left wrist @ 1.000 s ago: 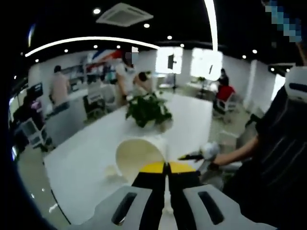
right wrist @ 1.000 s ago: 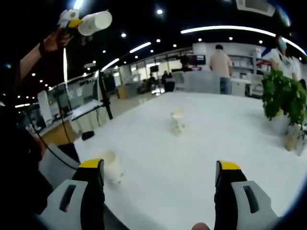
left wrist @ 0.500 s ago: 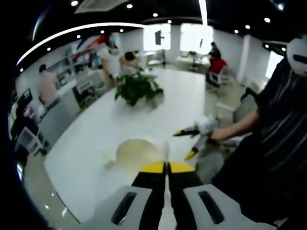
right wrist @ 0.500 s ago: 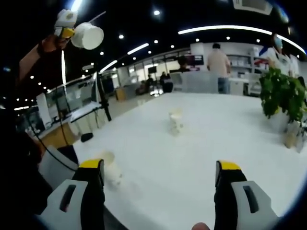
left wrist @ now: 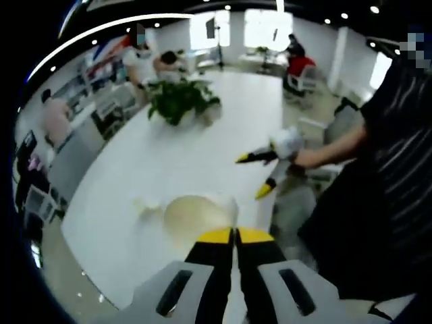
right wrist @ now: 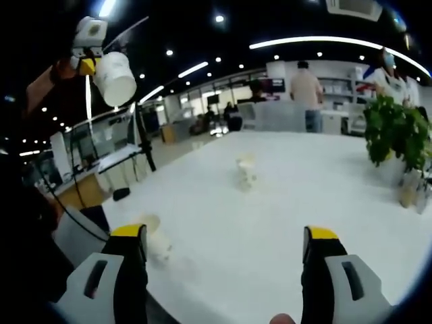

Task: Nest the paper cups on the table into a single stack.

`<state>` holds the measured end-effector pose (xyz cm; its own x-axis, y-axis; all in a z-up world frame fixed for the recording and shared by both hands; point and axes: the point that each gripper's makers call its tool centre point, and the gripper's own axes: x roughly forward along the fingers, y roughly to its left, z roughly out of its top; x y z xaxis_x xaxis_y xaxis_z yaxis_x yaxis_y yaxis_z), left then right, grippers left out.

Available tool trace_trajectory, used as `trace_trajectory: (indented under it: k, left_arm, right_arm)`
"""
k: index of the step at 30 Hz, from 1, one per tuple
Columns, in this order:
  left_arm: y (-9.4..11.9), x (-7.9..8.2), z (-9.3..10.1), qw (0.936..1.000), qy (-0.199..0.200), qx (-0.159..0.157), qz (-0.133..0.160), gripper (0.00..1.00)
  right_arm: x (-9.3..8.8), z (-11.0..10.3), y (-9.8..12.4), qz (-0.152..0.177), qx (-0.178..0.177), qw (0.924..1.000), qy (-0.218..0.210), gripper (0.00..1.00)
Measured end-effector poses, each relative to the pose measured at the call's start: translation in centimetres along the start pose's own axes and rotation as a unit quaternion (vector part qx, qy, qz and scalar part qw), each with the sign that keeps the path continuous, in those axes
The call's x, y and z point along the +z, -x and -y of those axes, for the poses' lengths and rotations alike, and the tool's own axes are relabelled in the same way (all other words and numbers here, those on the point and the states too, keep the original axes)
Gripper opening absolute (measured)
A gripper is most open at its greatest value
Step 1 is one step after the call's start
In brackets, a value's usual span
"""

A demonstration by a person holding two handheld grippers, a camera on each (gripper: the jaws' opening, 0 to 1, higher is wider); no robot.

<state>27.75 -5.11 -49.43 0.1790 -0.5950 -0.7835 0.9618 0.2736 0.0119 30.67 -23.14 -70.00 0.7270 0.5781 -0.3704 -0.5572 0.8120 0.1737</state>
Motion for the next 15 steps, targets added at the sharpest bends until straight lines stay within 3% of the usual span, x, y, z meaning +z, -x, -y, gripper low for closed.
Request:
trace_trajectory:
  k: [5,8,12,15]
  left_arm:
    - [-1.6,-1.0,1.4,0.9997,-0.001,-0.018,-0.017,0.00]
    - [-2.8,-1.9,2.5,0.9985,-0.031,-0.027,-0.038,0.00]
    - [-4.4,-2.5,3.3,0.9981,-0.026,-0.038,-0.042,0.00]
    - [-5.6,-3.8,3.1,0.9956,-0.057,-0.030,-0.068,0.00]
  right_arm:
    - [0.0,0.1,0.2,0.004,-0.004,1.0000,-0.005,0.94]
    - [-0.3,0.0,0.3,0.003,-0.005,0.9999,-0.008,0.94]
    - [-0.4,0.0,0.5,0.005,-0.007,0.9999,-0.014,0.94]
    - [-0.5,0.2,0.7,0.005,-0.010,0.9998,-0.014,0.94]
